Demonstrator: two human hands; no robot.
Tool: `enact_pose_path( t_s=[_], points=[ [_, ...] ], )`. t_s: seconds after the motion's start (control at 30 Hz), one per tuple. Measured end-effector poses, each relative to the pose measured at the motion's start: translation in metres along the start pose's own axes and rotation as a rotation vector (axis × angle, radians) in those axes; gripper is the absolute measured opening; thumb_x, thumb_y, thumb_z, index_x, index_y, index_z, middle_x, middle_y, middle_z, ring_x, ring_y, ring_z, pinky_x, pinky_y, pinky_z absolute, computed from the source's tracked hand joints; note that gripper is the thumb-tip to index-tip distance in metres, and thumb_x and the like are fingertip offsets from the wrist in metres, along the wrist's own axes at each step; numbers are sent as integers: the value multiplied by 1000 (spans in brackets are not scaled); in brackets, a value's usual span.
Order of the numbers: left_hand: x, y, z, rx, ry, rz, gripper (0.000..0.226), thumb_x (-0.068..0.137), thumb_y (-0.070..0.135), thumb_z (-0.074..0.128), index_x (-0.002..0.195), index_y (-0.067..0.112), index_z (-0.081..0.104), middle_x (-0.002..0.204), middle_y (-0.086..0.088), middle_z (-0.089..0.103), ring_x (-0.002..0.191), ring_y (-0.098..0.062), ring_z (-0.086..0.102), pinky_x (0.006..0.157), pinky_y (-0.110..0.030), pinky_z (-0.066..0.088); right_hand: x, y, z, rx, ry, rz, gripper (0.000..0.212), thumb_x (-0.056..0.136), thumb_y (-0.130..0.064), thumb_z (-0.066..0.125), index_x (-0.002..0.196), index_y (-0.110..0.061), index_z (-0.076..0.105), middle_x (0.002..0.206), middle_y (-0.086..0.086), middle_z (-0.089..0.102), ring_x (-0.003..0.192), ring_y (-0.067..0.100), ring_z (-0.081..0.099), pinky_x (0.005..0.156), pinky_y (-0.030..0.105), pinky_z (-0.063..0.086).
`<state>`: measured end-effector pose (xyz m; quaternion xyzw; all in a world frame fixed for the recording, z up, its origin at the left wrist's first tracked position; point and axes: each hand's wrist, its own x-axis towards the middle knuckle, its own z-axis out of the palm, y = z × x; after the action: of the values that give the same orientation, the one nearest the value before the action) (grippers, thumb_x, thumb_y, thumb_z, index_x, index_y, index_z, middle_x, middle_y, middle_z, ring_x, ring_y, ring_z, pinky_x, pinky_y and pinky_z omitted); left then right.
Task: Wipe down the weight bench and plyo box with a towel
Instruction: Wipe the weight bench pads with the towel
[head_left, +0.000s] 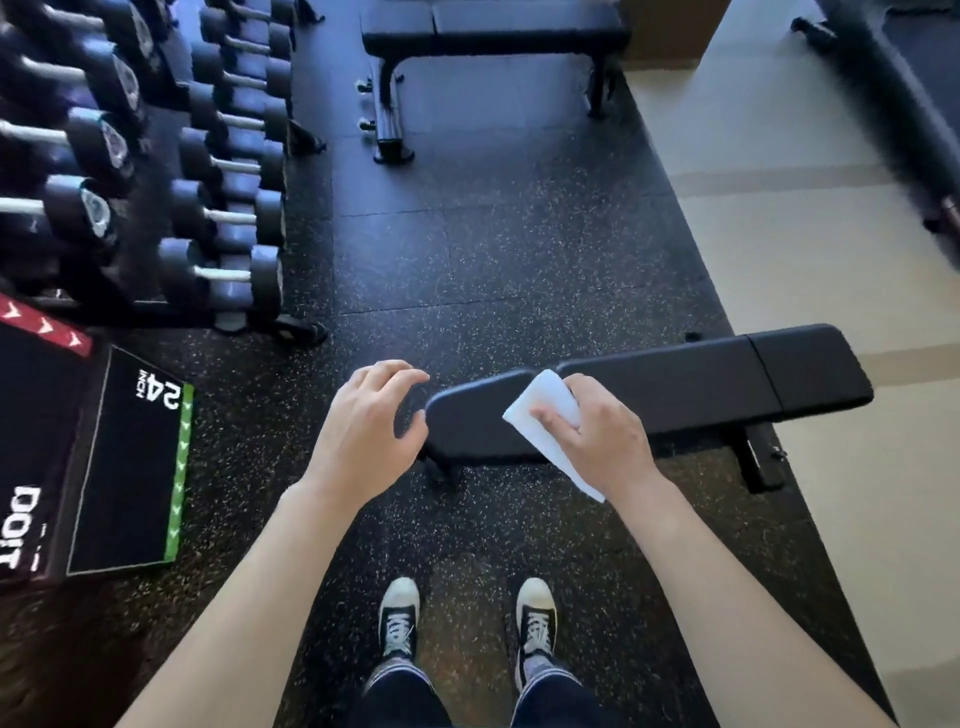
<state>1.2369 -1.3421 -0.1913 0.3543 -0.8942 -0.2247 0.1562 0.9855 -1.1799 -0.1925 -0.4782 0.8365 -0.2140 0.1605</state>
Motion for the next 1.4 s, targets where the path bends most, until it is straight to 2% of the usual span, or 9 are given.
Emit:
enact_pose_path(
  t_s=[0.23,0.43,0.6,0.73,0.87,1.1,1.2,1.3,1.4],
  points=[
    [-3,2,70,-5,61,-146,42,92,19,73,133,14,66,135,-2,63,126,-25,56,111,-47,48,33,63,34,29,-98,-34,24,100,-44,59,100,-20,54,90,-5,56,79,20,56,74,42,50],
    [0,-20,126,-59,77,-186,43,93,26,64,135,16,64,135,2,61,126,-23,55,111,-47,48,47,93,78,81,-117,-18,23,100,-40,61,94,-25,45,78,-7,52,69,14,50,66,37,41],
    [-7,-62,194,-93,85,-220,44,92,16,74,135,16,65,136,3,61,128,-19,54,113,-45,46,54,117,144,84,-68,-70,20,101,-42,61,104,-23,54,90,-8,56,79,14,52,71,37,44],
    [-20,-104,256,-149,93,-257,45,92,19,74,136,19,64,138,7,59,131,-14,51,114,-43,46,58,137,213,110,-36,-107,22,101,-44,62,107,-23,58,95,-9,54,79,12,54,73,34,47],
    [-19,-149,316,-224,123,-304,47,93,21,74,138,22,63,140,12,57,133,-9,48,116,-35,44,75,149,282,138,-16,-164,21,100,-41,66,95,-23,58,98,-11,46,77,12,55,69,26,47],
    [-20,-230,400,-260,162,-314,52,92,21,75,142,24,60,142,14,54,137,-8,46,117,-33,41,102,160,379,114,102,-194,24,96,-37,72,83,-20,61,92,-12,46,72,13,56,66,28,46],
    [-25,-264,429,-263,184,-320,56,91,22,76,144,23,59,143,15,54,137,-8,46,117,-35,43,110,160,412,112,162,-232,12,93,-31,76,96,-22,68,91,-12,49,72,12,55,65,25,45],
    [-31,-295,454,-242,174,-282,61,89,29,78,146,24,57,143,15,54,137,-8,46,118,-39,43,121,153,441,111,197,-282,31,92,-28,78,121,-29,70,94,-13,52,74,12,57,69,26,48],
    [-32,-318,468,-224,163,-224,59,88,35,80,143,24,60,142,16,54,136,-8,48,118,-36,42,137,145,468,76,216,-353,27,93,-29,76,119,-35,72,90,-10,51,72,14,57,70,29,50]
  ],
)
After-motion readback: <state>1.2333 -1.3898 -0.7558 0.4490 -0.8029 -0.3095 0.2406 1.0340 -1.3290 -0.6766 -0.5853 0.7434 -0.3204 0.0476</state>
